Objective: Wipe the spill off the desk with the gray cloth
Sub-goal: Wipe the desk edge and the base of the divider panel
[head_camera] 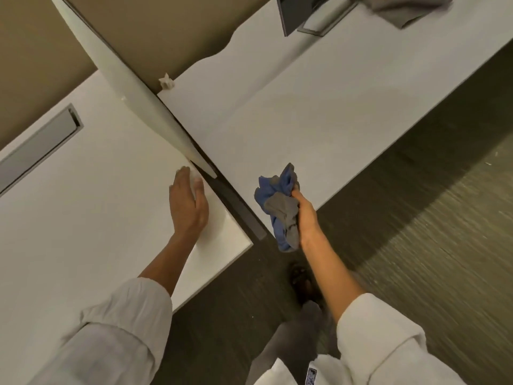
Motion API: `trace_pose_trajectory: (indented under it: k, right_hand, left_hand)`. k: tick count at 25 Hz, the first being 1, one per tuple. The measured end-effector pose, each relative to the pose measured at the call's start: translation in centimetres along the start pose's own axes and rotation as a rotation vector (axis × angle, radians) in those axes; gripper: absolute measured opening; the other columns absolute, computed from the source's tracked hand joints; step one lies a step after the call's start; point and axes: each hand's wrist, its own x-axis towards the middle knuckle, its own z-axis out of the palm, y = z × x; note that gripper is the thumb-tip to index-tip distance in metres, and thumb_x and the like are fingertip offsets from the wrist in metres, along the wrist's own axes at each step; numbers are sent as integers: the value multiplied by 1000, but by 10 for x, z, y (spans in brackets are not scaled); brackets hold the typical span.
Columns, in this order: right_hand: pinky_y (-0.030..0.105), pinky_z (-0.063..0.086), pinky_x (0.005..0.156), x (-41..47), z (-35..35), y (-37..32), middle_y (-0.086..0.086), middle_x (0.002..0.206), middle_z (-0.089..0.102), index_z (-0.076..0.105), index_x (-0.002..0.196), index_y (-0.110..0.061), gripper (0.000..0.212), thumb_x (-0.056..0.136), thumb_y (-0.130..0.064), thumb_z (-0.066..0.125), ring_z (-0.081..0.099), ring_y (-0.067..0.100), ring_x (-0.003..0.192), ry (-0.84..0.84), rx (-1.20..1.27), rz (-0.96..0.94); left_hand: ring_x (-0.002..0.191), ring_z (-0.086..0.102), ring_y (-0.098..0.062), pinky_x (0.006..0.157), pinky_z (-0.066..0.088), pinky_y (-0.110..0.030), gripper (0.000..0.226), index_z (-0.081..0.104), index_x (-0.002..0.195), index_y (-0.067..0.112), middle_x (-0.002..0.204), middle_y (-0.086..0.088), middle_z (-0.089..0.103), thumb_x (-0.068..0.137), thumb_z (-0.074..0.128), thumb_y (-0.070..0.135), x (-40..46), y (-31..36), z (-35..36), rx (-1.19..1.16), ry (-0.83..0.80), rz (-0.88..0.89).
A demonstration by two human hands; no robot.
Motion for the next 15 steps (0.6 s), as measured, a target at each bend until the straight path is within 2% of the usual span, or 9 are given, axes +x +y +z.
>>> trace_pose_trajectory:
  k: [3, 6, 7, 11, 13, 15]
  right_hand:
    - [34, 52, 80, 19, 1, -10, 11, 95, 69, 68, 93, -17, 37, 100, -46, 47, 66, 17, 80, -72, -3, 119]
    - [28, 52, 70, 30, 7, -18, 10, 76, 69, 73, 81, -16, 43, 103, -39, 45, 66, 16, 67, -200, 59, 200]
    - [27, 50, 69, 29, 8, -20, 8, 75, 66, 74, 79, -18, 43, 104, -37, 44, 63, 15, 69, -262, 64, 216]
    - [27, 50, 80, 30, 10, -18, 5, 104, 69, 68, 108, -19, 30, 104, -36, 44, 64, 19, 100, -284, 2, 225]
    - [21, 51, 80, 24, 12, -13, 3, 110, 69, 64, 117, -22, 30, 106, -35, 39, 65, 16, 105, -338, -25, 193]
    - [22, 53, 87, 11, 15, 3, -1, 112, 69, 61, 120, -28, 29, 106, -35, 36, 66, 11, 105, -396, -99, 129]
  left_hand:
    - [146, 28, -25, 122, 17, -44, 60, 30, 150, 20, 159, -3, 30, 100, 21, 50, 2, -3, -4, 35, 26, -112]
    - [145, 30, -25, 121, 19, -45, 62, 33, 149, 21, 159, -1, 31, 98, 21, 54, -4, -2, -5, 87, 52, -185]
    - [146, 30, -25, 121, 19, -46, 62, 33, 149, 21, 159, -1, 31, 97, 21, 54, -6, -3, -4, 103, 60, -213]
    - [145, 30, -22, 121, 20, -46, 68, 34, 149, 23, 159, 2, 31, 94, 19, 60, -10, 8, 1, 126, 68, -254]
    - [145, 30, -21, 121, 21, -46, 67, 34, 149, 24, 159, 2, 31, 94, 19, 60, -10, 12, 5, 135, 64, -248]
    - [146, 30, -21, 121, 21, -47, 62, 33, 149, 24, 159, 3, 30, 97, 21, 55, -12, 12, 9, 137, 67, -258]
